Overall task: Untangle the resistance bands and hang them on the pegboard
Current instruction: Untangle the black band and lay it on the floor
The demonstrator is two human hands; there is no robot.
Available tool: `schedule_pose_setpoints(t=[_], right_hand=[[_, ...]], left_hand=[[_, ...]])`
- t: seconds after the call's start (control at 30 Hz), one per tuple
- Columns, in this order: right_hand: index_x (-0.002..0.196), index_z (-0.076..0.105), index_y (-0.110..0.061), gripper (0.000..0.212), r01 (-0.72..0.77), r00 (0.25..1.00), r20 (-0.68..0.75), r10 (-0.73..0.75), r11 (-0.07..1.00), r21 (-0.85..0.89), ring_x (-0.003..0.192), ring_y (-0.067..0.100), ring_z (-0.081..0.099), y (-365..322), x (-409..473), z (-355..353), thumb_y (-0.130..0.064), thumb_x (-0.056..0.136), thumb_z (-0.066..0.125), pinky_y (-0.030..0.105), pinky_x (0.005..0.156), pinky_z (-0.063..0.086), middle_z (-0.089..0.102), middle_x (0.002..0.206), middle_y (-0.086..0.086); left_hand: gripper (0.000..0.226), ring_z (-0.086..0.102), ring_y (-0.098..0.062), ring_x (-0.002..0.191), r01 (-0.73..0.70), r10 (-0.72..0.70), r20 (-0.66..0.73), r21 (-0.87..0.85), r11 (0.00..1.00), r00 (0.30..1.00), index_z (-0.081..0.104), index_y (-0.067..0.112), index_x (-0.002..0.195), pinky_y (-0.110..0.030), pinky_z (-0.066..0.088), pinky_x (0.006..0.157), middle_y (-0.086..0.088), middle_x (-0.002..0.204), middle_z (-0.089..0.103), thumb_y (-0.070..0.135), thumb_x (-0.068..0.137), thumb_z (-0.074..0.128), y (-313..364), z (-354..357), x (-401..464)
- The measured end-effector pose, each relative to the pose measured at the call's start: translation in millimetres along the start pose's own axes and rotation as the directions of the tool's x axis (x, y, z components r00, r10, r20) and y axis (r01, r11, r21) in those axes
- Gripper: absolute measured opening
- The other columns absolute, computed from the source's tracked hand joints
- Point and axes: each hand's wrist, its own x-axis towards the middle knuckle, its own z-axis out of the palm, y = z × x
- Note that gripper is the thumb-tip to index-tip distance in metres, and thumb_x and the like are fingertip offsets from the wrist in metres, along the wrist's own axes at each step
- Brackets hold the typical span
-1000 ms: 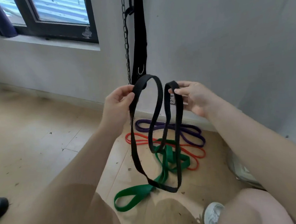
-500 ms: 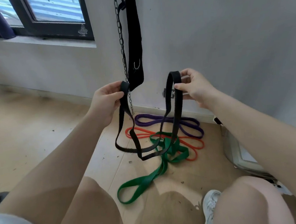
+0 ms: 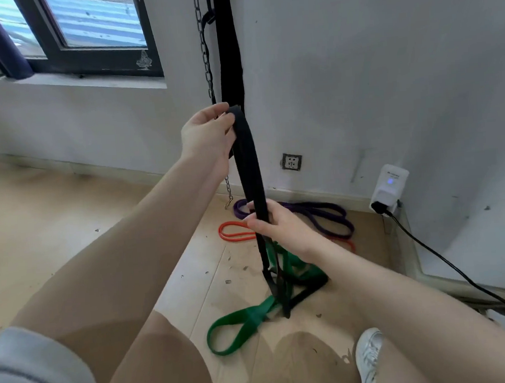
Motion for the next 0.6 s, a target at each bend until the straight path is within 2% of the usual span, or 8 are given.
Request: schedule_pose_setpoints(t=[0.1, 0.17, 0.23, 0.27, 0.33, 0.37, 0.47, 0.6], right_hand=[[0.121, 0.049, -0.020, 0.035, -0.008, 0.997, -0.082, 0.001, 0.997, -0.081, 0.092, 0.008, 0.064, 13, -5, -3, -0.017, 0.088, 0.061, 0.025, 0.088, 0.049, 0.064, 0.098, -0.007], [0.115, 0.054, -0.021, 0.029, -0.027, 0.987, -0.160, 0.014, 0.996, -0.081, 0.095, 0.010, 0.061, 13, -8, -14, -0.014, 0.088, 0.061, 0.024, 0.084, 0.050, 0.061, 0.097, -0.011], [0.117, 0.053, -0.021, 0.033, -0.028, 0.970, -0.238, 0.042, 0.998, 0.062, 0.096, 0.014, 0.064, 6, -8, -26, -0.015, 0.086, 0.063, 0.028, 0.083, 0.051, 0.066, 0.097, -0.004], [0.119, 0.049, -0.021, 0.037, -0.019, 0.956, -0.284, 0.066, 0.986, 0.166, 0.095, 0.016, 0.066, 0, -7, -31, -0.015, 0.085, 0.064, 0.031, 0.084, 0.051, 0.067, 0.097, 0.000], [0.113, 0.049, -0.021, 0.034, 0.033, 0.926, -0.363, 0.098, 0.941, 0.337, 0.089, 0.020, 0.068, -16, -1, -40, -0.013, 0.085, 0.065, 0.037, 0.084, 0.053, 0.068, 0.095, 0.007], [0.109, 0.052, -0.020, 0.028, 0.048, 0.923, -0.370, 0.105, 0.923, 0.382, 0.084, 0.020, 0.068, -23, 2, -42, -0.011, 0.085, 0.064, 0.038, 0.079, 0.055, 0.066, 0.095, 0.009], [0.111, 0.060, -0.012, 0.026, 0.035, 0.968, -0.239, 0.078, 0.900, 0.434, 0.075, 0.015, 0.069, -38, 1, -43, -0.003, 0.087, 0.061, 0.027, 0.059, 0.055, 0.064, 0.100, 0.008], [0.105, 0.065, -0.020, 0.028, 0.087, 0.985, -0.167, -0.048, 0.968, 0.234, 0.090, 0.016, 0.067, -43, -4, -53, -0.002, 0.083, 0.064, 0.030, 0.078, 0.056, 0.066, 0.098, 0.002]], left_hand=[[0.018, 0.064, -0.016, 0.080, -0.017, 0.018, -0.101, 0.007, 1.000, 0.995, 0.060, 0.008, 0.081, -0.021, 0.056, 0.075, -0.007, 0.084, 0.063, -0.006, 0.089, 0.052, -1, -4, 3], [0.011, 0.064, -0.017, 0.090, 0.020, -0.016, -0.120, 0.033, 0.999, 0.993, 0.061, 0.005, 0.095, -0.019, 0.054, 0.076, -0.009, 0.093, 0.063, 0.001, 0.091, 0.053, -8, -20, 12], [0.030, 0.059, -0.020, 0.105, 0.150, -0.137, -0.069, 0.232, 0.961, 0.988, 0.054, 0.006, 0.120, -0.025, 0.051, 0.087, -0.011, 0.110, 0.060, 0.016, 0.092, 0.055, -23, -39, 14], [0.039, 0.057, -0.020, 0.106, 0.200, -0.204, -0.032, 0.402, 0.893, 0.978, 0.049, 0.010, 0.128, -0.027, 0.050, 0.086, -0.010, 0.112, 0.059, 0.023, 0.091, 0.056, -33, -47, 11], [0.040, 0.058, -0.016, 0.097, 0.169, -0.297, 0.100, 0.635, 0.754, 0.950, 0.050, 0.017, 0.129, -0.024, 0.049, 0.076, -0.004, 0.107, 0.062, 0.029, 0.092, 0.054, -52, -53, -8], [0.034, 0.060, -0.015, 0.095, 0.116, -0.310, 0.178, 0.668, 0.735, 0.934, 0.054, 0.019, 0.125, -0.025, 0.050, 0.077, -0.002, 0.106, 0.064, 0.028, 0.092, 0.053, -60, -53, -21], [0.020, 0.068, -0.013, 0.090, -0.013, -0.209, 0.325, 0.566, 0.824, 0.922, 0.060, 0.024, 0.108, -0.028, 0.053, 0.084, 0.002, 0.096, 0.071, 0.016, 0.090, 0.057, -73, -50, -47], [0.021, 0.066, -0.010, 0.087, -0.183, -0.011, 0.313, 0.582, 0.793, 0.950, 0.061, 0.030, 0.094, -0.027, 0.052, 0.083, 0.005, 0.091, 0.069, 0.013, 0.084, 0.066, -68, -48, -47]])
